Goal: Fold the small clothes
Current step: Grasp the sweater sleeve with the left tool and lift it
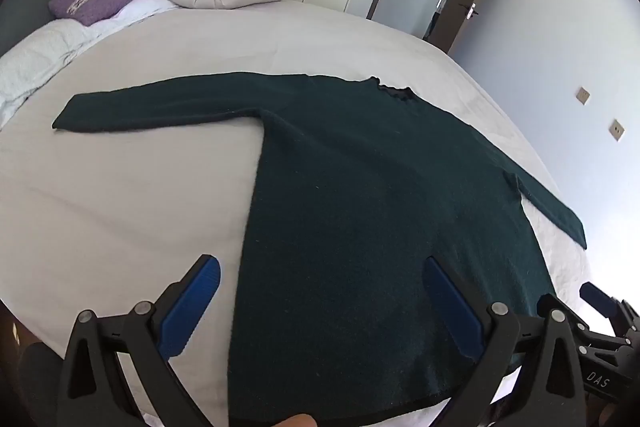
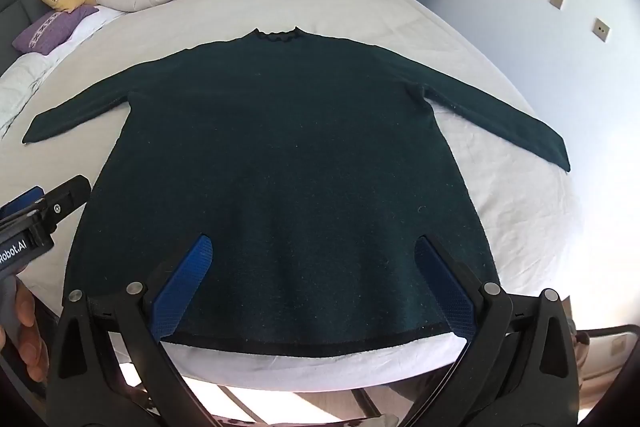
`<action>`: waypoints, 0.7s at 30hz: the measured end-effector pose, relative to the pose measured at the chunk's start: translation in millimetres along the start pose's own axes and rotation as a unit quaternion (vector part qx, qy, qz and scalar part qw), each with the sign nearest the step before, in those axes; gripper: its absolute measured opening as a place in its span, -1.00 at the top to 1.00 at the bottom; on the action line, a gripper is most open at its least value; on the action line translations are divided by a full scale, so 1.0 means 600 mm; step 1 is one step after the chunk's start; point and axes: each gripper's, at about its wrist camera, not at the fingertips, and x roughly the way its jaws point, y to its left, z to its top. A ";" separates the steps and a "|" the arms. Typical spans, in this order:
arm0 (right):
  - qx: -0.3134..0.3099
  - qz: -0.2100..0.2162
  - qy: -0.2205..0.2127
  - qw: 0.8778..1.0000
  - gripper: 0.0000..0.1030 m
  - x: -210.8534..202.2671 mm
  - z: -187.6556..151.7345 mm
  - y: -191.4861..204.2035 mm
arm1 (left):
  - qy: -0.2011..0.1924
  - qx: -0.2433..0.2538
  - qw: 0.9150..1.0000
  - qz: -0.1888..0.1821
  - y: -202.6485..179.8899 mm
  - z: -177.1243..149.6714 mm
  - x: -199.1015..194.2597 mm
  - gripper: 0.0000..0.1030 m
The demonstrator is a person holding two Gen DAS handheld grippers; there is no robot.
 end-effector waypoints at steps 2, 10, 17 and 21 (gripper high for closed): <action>0.007 0.010 -0.012 1.000 -1.00 -0.003 0.005 -0.002 | -0.010 -0.020 1.000 -0.009 0.040 0.023 -0.005 -1.00; 0.063 0.063 -0.072 0.993 -1.00 -0.006 0.043 -0.018 | -0.045 -0.131 0.989 -0.054 0.205 0.090 -0.008 -1.00; 0.053 0.064 -0.080 0.993 -1.00 0.013 0.091 -0.006 | -0.029 -0.267 0.962 -0.054 0.381 0.118 0.036 -1.00; 0.059 0.076 -0.064 0.993 -1.00 0.042 0.106 0.005 | -0.082 -0.360 0.926 -0.082 0.490 0.147 0.060 -0.99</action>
